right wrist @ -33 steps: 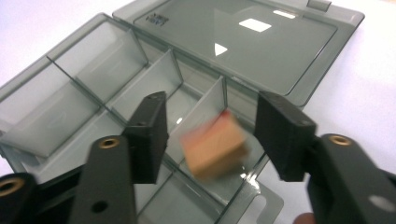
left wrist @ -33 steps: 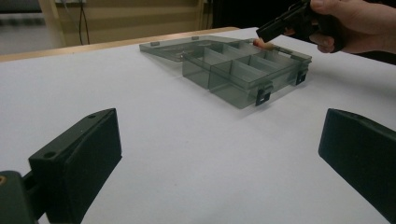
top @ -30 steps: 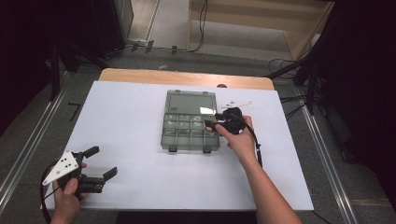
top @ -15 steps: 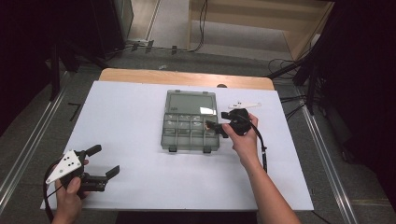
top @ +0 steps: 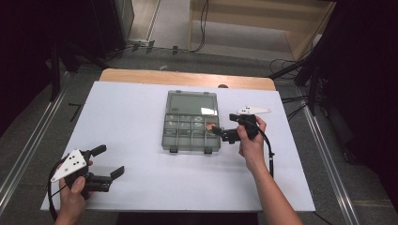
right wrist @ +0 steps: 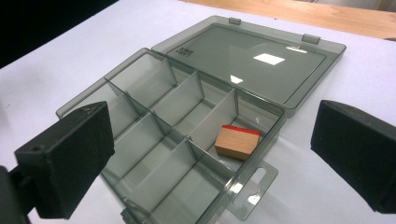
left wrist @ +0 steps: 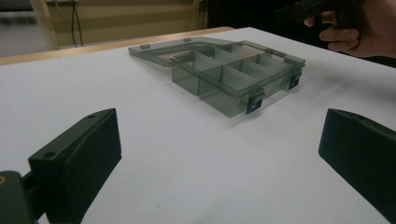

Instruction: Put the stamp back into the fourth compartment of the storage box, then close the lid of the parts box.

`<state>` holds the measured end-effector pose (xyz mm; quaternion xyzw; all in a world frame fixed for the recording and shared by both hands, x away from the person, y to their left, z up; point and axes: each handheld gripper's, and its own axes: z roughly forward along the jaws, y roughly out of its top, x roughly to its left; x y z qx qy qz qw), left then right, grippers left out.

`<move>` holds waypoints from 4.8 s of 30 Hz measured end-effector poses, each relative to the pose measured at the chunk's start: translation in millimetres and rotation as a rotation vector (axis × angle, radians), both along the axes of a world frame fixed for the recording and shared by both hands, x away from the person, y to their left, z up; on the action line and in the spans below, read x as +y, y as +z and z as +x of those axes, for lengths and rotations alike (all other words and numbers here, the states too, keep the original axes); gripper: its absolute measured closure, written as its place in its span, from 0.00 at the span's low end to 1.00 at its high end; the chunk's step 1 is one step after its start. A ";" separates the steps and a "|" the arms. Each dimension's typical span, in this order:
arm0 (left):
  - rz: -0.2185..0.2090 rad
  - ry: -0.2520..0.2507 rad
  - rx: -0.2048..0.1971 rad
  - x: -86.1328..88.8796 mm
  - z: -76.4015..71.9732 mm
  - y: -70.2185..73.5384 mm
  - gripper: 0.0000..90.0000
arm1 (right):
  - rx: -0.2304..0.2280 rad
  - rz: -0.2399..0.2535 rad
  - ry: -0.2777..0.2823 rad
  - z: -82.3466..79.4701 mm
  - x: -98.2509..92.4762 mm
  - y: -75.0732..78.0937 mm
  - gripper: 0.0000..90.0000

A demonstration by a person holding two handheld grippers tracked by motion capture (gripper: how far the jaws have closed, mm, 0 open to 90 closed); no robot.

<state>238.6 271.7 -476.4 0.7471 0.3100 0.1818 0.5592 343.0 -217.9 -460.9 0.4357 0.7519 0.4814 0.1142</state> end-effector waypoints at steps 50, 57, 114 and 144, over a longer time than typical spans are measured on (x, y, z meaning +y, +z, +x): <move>-0.059 -0.092 0.052 -79.2 64.0 15.9 0.00 | -0.057 0.032 -0.013 -31.6 -23.2 -10.8 0.00; -0.065 -0.093 0.060 -83.3 76.6 17.2 0.01 | -0.048 0.051 -0.021 -25.9 -21.7 -12.3 0.00; -0.094 0.066 0.315 -127.4 196.7 2.3 0.17 | 0.057 0.146 -0.060 55.5 1.6 -8.3 0.06; -0.047 0.154 0.450 -138.8 229.0 -12.2 0.46 | 0.232 0.137 -0.161 95.3 -1.5 -32.6 0.30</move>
